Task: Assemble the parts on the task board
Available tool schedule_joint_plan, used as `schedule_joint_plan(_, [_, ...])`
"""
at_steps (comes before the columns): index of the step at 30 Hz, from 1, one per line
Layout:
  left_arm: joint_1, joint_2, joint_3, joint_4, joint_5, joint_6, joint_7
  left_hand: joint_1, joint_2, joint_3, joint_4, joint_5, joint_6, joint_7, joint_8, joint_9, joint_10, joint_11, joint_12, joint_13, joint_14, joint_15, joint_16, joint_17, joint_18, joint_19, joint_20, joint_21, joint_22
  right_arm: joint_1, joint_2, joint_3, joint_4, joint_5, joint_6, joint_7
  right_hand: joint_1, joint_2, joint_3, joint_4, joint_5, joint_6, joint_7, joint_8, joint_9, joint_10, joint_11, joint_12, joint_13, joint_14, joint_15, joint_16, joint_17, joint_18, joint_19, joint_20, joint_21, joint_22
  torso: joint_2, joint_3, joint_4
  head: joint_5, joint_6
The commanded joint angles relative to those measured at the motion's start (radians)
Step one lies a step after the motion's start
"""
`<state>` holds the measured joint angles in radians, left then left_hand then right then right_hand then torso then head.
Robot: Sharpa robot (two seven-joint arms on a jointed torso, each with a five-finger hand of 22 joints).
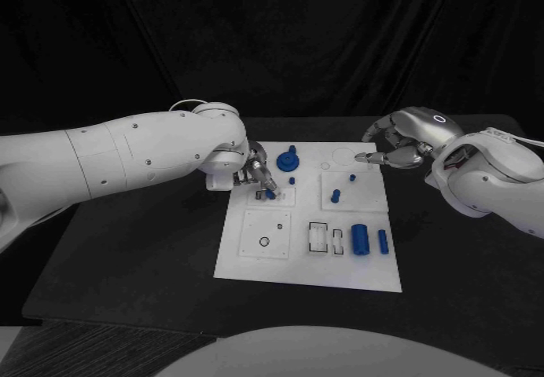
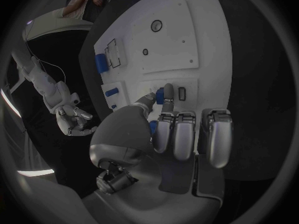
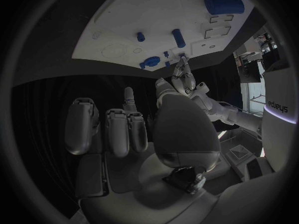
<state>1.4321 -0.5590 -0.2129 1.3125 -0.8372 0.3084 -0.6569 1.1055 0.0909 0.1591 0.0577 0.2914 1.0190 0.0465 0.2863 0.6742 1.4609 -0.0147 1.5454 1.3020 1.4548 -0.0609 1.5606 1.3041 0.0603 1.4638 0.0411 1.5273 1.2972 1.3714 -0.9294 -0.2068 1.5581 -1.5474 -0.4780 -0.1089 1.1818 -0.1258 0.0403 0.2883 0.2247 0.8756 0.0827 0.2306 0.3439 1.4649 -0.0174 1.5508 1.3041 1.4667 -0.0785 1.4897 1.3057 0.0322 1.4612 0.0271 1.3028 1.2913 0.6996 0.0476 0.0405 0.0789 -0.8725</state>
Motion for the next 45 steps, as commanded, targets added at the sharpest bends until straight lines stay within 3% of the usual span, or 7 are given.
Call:
schedule_joint_plan(1, [-0.003, 0.002, 0.001, -0.002, 0.008, -0.005, 0.007, -0.008, 0.003, 0.034, -0.007, 0.014, 0.015, -0.006, -0.014, 0.029, 0.11, -0.014, 0.025, 0.269, 0.116, -0.015, 0.01, 0.267, -0.035, 0.038, -0.003, -0.014, 0.194, -0.002, -0.001, 0.001, 0.0, -0.001, 0.002, -0.018, 0.012, 0.025, 0.031, 0.0, 0.022, -0.002, 0.001, 0.01, -0.011, 0.106, 0.006, 0.02, 0.267, 0.074, 0.003, -0.016, 0.123, 0.032, -0.005, 0.009, -0.023, 0.195, 0.0, 0.0, 0.0004, -0.001, 0.0])
schedule_joint_plan(27, [-0.01, 0.001, 0.001, -0.005, -0.04, -0.035, 0.041, -0.009, -0.002, 0.057, -0.015, 0.007, 0.015, -0.005, -0.022, 0.034, 0.11, -0.012, 0.025, 0.269, 0.116, -0.013, 0.01, 0.267, -0.034, 0.034, -0.002, -0.018, 0.19, -0.004, 0.001, 0.001, -0.002, -0.001, 0.009, -0.02, 0.015, 0.026, 0.031, 0.0, 0.022, -0.004, 0.002, 0.01, -0.013, 0.106, 0.006, 0.02, 0.267, 0.074, 0.004, -0.017, 0.122, 0.032, -0.006, 0.009, -0.025, 0.194, 0.0, 0.0002, -0.0002, 0.0, 0.0])
schedule_joint_plan(35, [-0.01, -0.02, 0.001, 0.022, -0.04, -0.062, 0.042, -0.003, -0.011, 0.075, -0.03, 0.015, 0.019, -0.006, -0.024, 0.04, 0.11, -0.013, 0.025, 0.269, 0.116, -0.014, 0.01, 0.267, -0.034, 0.033, -0.002, -0.02, 0.189, -0.005, -0.001, 0.001, -0.003, -0.001, 0.012, -0.023, 0.015, 0.026, 0.031, 0.0, 0.022, -0.004, 0.002, 0.01, -0.013, 0.106, 0.006, 0.02, 0.267, 0.074, 0.004, -0.017, 0.122, 0.032, -0.006, 0.009, -0.025, 0.194, 0.0, 0.0001, 0.0001, 0.0, 0.0])
schedule_joint_plan(45, [-0.01, -0.054, 0.001, 0.068, -0.04, -0.141, 0.072, -0.001, -0.02, 0.089, -0.041, 0.02, 0.024, -0.008, -0.024, 0.045, 0.11, -0.015, 0.025, 0.269, 0.116, -0.015, 0.01, 0.267, -0.034, 0.035, -0.003, -0.019, 0.191, -0.006, -0.002, 0.001, -0.006, -0.001, 0.013, -0.025, 0.015, 0.027, 0.03, 0.0, 0.022, -0.004, 0.002, 0.01, -0.014, 0.106, 0.007, 0.02, 0.267, 0.073, 0.004, -0.019, 0.119, 0.032, -0.007, 0.009, -0.028, 0.194, -0.001, 0.0005, 0.0007, 0.002, 0.0])
